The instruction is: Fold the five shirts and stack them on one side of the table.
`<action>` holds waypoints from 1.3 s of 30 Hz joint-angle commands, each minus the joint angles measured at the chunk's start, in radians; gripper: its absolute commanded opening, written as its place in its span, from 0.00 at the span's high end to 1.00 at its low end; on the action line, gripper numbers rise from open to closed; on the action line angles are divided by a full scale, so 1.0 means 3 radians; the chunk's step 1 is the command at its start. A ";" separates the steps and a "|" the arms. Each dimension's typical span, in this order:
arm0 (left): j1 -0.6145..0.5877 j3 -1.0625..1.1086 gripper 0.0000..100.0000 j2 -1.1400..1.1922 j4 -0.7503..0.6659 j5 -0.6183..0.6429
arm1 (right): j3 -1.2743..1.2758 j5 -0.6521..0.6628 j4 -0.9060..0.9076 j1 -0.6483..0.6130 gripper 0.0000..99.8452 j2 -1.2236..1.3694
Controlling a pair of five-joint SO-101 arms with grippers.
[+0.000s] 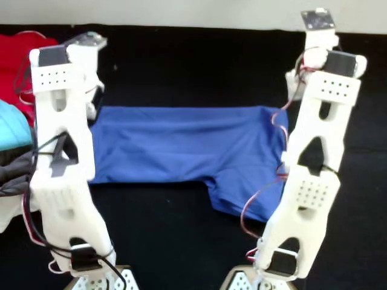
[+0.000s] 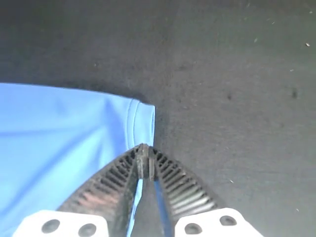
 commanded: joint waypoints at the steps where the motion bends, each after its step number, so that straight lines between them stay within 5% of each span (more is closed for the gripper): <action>1: 0.0059 0.1148 0.99 -0.0775 -0.0276 0.0031 | 0.0575 -0.0015 0.0059 -0.0136 0.99 -0.0780; 9: 0.0038 0.3102 0.99 -0.1931 -0.1227 0.0020 | 0.2637 -0.0031 0.0043 -0.0534 0.99 -0.2498; 21: -0.0197 0.4974 0.99 -0.2386 -0.3703 0.0015 | 0.5582 -0.0015 -0.0775 -0.0800 0.99 -0.3895; 27: -0.0304 0.5102 0.99 -0.2386 -0.3846 0.0031 | 0.6472 -0.0015 -0.1491 -0.0985 0.99 -0.3920; 33: -0.0294 0.5117 0.99 -0.2386 -0.3918 0.0036 | 0.6641 -0.0041 -0.1701 -0.1501 0.99 -0.3915; 39: -0.0289 0.5117 0.99 -0.2386 -0.3923 0.0036 | 0.6912 -0.0026 -0.2391 -0.1562 0.99 -0.3910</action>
